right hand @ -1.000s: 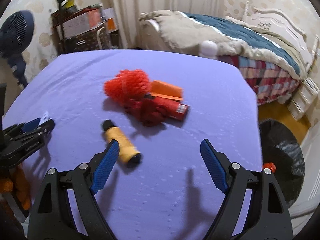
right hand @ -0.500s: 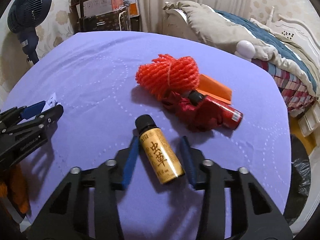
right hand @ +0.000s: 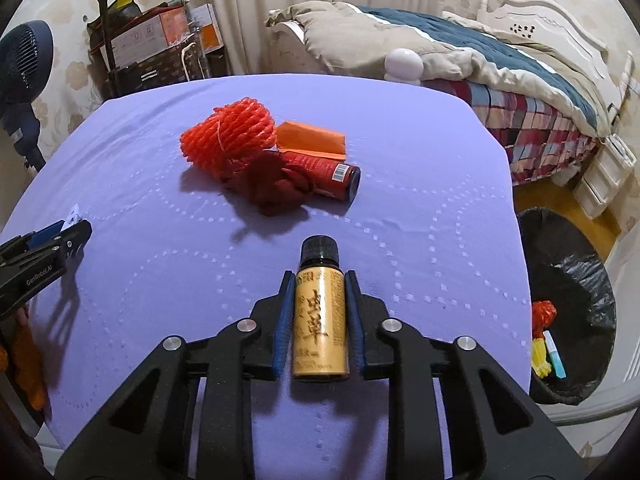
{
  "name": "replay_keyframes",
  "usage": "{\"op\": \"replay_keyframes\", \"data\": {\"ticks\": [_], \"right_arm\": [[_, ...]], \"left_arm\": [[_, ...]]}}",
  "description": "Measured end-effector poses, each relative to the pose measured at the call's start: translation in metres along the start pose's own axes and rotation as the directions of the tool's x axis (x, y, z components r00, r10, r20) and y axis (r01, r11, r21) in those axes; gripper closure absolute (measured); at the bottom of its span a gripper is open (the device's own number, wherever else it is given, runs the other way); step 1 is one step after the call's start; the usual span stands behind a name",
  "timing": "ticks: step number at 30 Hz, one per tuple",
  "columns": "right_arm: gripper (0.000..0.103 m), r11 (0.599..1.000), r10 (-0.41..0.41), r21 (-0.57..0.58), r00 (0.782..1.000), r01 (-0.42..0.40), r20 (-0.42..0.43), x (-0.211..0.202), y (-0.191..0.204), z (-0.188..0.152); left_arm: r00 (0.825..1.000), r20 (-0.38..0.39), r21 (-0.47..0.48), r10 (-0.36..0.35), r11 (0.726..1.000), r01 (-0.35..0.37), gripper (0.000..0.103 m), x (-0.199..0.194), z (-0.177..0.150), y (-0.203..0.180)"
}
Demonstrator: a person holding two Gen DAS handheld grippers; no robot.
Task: Collect trash
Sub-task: 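Carry the cloth and bottle over the bin and open both grippers to drop them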
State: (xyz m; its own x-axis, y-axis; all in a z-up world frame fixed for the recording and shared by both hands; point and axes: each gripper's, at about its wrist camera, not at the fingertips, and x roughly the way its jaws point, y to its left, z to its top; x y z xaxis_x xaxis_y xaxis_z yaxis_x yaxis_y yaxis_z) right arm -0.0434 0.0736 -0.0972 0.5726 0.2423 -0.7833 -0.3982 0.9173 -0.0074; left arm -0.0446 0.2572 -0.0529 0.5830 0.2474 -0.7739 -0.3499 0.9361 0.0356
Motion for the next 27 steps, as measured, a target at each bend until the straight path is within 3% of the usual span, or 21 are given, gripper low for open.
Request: {"op": "replay_keyframes", "data": {"ticks": [2,7,11,15,27], "right_arm": [[0.063,1.000,0.000,-0.009,1.000,0.000,0.002,0.001,0.002,0.002],[0.062,1.000,0.006,-0.002,1.000,-0.006,0.005,0.000,0.000,0.000],[0.071,1.000,-0.001,0.004,1.000,0.001,0.007,-0.001,-0.004,0.000],[0.079,1.000,0.001,0.013,1.000,-0.001,0.010,-0.001,-0.007,-0.001],[0.080,0.999,0.025,0.033,0.999,-0.026,0.021,-0.003,-0.012,-0.001]], "left_arm": [[1.000,-0.001,0.000,-0.002,1.000,0.002,0.054,0.000,0.000,0.000],[1.000,-0.003,0.005,-0.012,1.000,0.012,0.051,0.000,-0.001,-0.001],[1.000,0.000,0.006,-0.015,1.000,0.015,0.052,-0.001,-0.002,-0.003],[1.000,0.008,0.011,-0.022,1.000,0.022,0.060,-0.004,-0.005,-0.003],[0.998,0.042,-0.002,-0.047,0.999,0.047,0.066,-0.012,-0.007,-0.004]]}}
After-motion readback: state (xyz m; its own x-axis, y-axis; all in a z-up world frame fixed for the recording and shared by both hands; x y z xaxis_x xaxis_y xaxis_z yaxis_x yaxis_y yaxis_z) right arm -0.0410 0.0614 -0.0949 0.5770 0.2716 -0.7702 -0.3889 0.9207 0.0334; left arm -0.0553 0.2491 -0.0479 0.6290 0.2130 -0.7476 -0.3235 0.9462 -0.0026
